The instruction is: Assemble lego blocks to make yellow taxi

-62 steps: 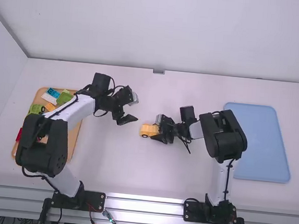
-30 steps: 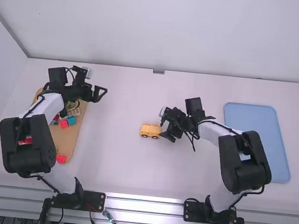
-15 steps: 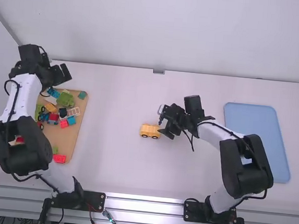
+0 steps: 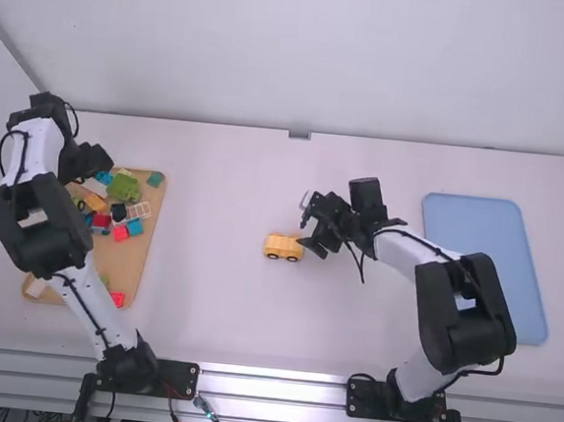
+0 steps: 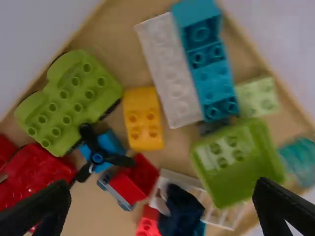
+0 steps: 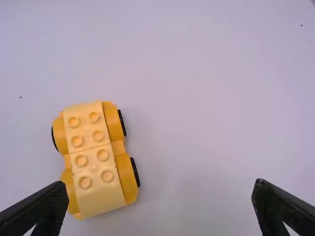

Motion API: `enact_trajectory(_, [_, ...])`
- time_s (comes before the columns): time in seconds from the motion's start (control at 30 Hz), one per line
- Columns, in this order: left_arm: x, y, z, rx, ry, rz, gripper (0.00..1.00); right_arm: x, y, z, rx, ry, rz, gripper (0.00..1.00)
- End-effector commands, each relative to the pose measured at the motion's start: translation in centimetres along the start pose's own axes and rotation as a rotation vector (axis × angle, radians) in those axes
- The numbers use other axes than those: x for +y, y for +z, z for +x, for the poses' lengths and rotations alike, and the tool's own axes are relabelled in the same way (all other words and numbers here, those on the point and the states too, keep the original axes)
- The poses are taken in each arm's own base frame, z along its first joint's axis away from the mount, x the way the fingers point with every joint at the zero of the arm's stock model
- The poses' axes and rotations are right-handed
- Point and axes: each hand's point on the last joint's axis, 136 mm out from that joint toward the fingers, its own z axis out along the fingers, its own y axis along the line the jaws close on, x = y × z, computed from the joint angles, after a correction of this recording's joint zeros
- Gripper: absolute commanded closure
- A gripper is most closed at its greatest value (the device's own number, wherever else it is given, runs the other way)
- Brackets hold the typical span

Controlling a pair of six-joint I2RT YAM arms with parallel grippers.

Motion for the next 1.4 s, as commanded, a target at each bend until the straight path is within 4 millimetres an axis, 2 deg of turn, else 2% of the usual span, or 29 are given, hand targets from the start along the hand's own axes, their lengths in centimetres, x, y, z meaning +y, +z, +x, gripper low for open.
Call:
enact_trajectory(0.0, [0.9, 0.6, -0.5, 0.012, -0.040, 0.004, 0.07, -0.1, -0.6, -0.7, -0.015, 0.000, 0.009, 0.01])
enact_trajectory(0.1, [1.9, 1.6, -0.9, 0.000, -0.063, 0.003, 0.24, -0.1, -0.6, -0.7, -0.016, 0.000, 0.009, 0.01])
enact_trajectory(0.2, [1.9, 2.2, -0.9, -0.007, -0.065, 0.005, 0.32, -0.1, -0.6, -0.7, -0.016, 0.000, 0.009, 0.01])
enact_trajectory(0.43, [0.2, 4.0, -0.2, -0.008, -0.027, 0.075, 0.36, -0.1, -0.6, -0.7, -0.017, -0.001, 0.011, 0.01])
enact_trajectory(0.7, [0.6, 5.7, 0.7, 0.003, -0.041, 0.066, 0.51, 0.1, -0.5, -0.8, -0.016, -0.006, 0.004, 0.01])
enact_trajectory(1.37, [1.5, 8.5, 2.0, -0.017, -0.036, 0.024, 0.60, 0.2, -0.5, -0.8, -0.014, -0.003, 0.001, 0.01])
